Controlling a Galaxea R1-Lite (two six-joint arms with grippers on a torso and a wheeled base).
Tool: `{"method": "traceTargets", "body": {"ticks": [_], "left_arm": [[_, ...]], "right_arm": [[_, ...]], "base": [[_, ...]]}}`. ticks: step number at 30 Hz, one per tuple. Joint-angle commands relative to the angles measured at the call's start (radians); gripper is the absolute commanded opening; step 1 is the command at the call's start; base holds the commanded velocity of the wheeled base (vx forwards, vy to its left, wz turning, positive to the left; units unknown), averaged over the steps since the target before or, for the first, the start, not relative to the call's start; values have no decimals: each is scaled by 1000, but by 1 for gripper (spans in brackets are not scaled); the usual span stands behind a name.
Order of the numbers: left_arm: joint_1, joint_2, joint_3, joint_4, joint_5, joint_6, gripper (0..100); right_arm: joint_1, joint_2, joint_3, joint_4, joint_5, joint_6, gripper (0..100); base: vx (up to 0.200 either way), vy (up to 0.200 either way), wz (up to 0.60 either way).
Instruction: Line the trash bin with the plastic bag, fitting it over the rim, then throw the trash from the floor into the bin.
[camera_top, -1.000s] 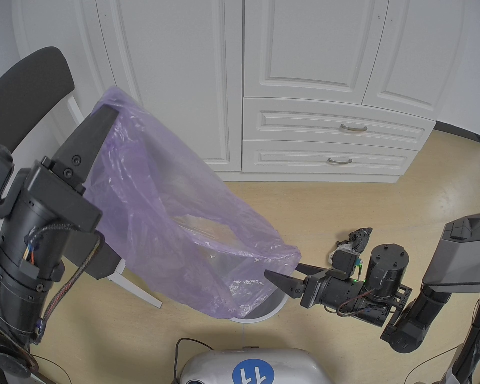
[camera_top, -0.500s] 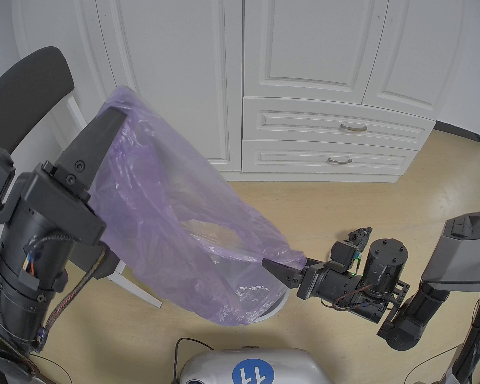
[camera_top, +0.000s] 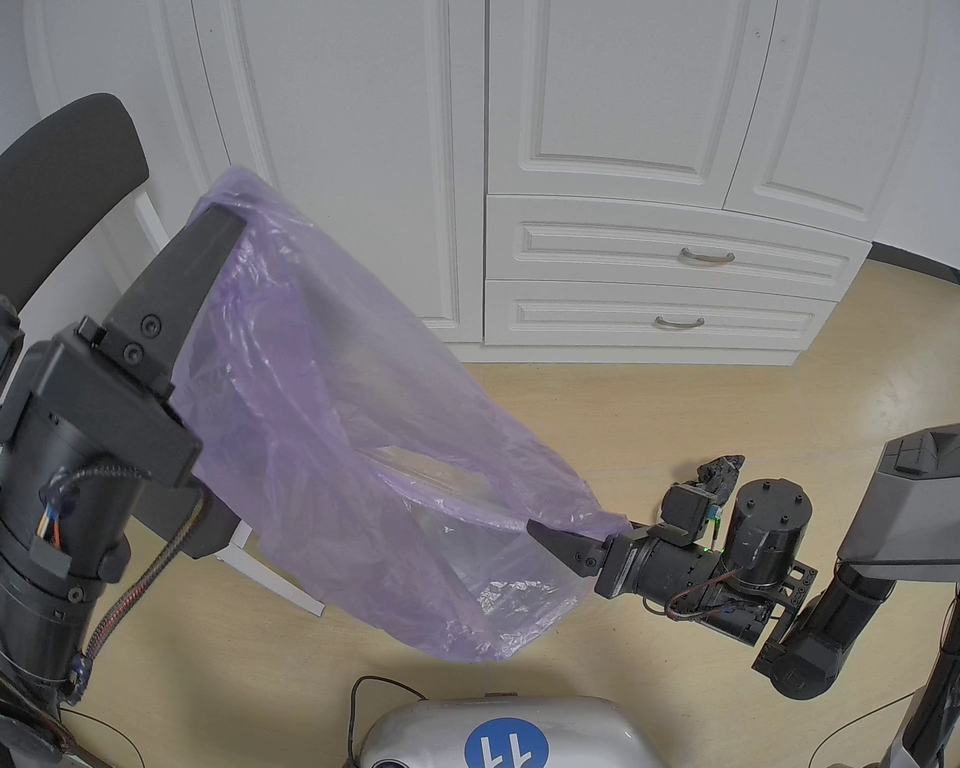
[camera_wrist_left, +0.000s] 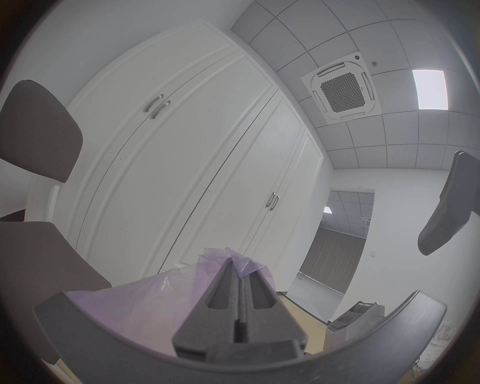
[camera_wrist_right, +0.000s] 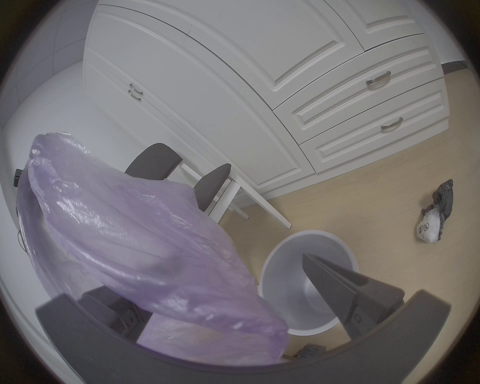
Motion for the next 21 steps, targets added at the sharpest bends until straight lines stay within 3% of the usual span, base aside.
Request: {"method": "traceTargets", "body": {"ticks": [1,11,21], "left_arm": [[0,7,3,-1,1,-1,0],[0,9,1,-1,1,-1,0],[-1,14,6,-1,1,1,0]], "right_arm": [[-20,-2,-11,-18,0,0,100],[-31,-24,1,-18,-2,-24,100],[-19,-36,47,-18,1,-126,100]], "base": [[0,0,0],[0,0,0],[0,0,0]]}}
